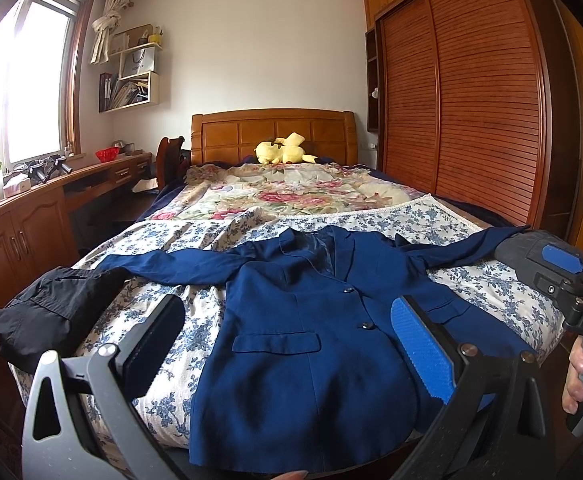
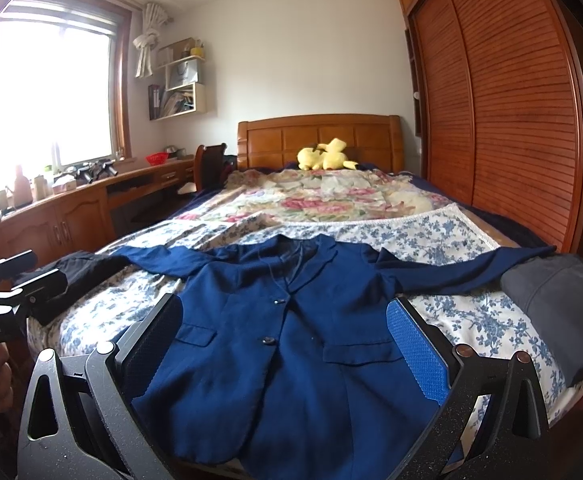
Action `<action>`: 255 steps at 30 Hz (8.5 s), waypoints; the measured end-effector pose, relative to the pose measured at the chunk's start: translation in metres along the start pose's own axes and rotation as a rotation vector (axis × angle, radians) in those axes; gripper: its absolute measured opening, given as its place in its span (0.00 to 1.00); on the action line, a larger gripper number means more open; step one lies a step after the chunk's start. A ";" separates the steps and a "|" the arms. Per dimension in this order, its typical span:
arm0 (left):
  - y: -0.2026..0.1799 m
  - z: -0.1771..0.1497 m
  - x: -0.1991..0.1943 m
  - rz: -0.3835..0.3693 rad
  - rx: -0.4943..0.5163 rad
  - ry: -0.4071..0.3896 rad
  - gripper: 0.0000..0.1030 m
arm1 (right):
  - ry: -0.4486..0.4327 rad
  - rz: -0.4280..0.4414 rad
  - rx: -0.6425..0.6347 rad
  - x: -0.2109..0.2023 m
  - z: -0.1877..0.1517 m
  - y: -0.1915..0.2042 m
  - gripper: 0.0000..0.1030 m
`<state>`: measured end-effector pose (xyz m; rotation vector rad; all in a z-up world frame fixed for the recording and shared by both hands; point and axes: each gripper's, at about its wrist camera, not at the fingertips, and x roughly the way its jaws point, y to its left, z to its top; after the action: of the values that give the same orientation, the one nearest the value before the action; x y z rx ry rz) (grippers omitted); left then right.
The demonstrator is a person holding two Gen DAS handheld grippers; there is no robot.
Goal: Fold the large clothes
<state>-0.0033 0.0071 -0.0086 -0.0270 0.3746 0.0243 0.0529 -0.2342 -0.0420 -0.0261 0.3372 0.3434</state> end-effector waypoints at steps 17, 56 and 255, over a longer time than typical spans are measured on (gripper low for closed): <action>0.003 -0.004 0.002 0.001 -0.007 0.010 1.00 | 0.009 0.005 0.002 0.001 -0.003 0.006 1.00; 0.108 -0.057 0.143 0.148 -0.086 0.199 1.00 | 0.294 0.155 -0.133 0.264 -0.021 0.054 1.00; 0.188 -0.057 0.052 0.067 -0.061 0.212 0.31 | 0.589 0.314 -0.385 0.296 -0.075 0.194 0.15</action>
<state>0.0187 0.1944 -0.0850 -0.0782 0.5863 0.0994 0.2261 0.0389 -0.2041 -0.4623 0.8585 0.7106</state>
